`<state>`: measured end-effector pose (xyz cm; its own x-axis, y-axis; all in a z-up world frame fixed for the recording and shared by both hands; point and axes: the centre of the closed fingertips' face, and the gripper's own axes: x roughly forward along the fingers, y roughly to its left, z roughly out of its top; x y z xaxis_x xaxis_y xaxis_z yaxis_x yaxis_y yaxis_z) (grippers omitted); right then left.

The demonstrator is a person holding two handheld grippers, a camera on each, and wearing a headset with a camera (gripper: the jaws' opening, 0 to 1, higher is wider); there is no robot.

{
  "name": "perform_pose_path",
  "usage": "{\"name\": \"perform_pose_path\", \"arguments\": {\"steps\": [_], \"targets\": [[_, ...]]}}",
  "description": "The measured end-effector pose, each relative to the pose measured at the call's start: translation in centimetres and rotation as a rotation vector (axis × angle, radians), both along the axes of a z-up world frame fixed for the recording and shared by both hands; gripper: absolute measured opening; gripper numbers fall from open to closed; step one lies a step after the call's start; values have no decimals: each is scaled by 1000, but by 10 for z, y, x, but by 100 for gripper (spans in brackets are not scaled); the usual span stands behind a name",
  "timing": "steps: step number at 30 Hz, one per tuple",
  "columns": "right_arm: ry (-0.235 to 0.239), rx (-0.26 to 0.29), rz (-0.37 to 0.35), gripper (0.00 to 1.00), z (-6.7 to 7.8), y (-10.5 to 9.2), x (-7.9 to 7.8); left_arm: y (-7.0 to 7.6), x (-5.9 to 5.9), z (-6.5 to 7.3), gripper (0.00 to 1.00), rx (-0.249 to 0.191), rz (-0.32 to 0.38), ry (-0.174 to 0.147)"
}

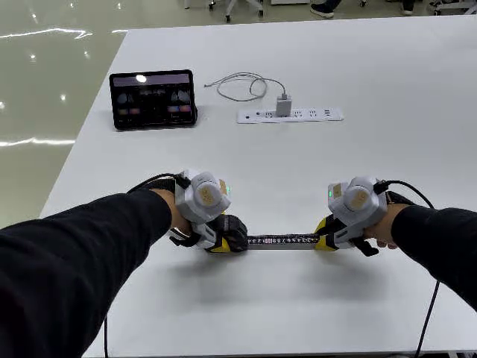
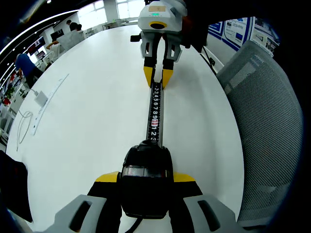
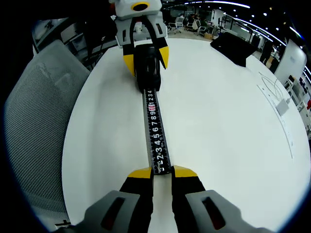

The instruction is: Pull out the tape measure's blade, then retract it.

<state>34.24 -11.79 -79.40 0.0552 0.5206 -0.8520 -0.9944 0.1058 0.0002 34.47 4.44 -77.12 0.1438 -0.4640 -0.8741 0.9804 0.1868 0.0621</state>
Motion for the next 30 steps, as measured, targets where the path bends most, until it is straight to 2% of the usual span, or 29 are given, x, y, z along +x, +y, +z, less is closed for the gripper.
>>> {"name": "perform_pose_path", "arguments": {"steps": [9,30], "targets": [[1,-1,-10,8,0,-9,1,0,0,0,33,-2,12,-9],[6,-21,-35,8,1,-31,0,0,0,0,33,-20,11,-2]]}}
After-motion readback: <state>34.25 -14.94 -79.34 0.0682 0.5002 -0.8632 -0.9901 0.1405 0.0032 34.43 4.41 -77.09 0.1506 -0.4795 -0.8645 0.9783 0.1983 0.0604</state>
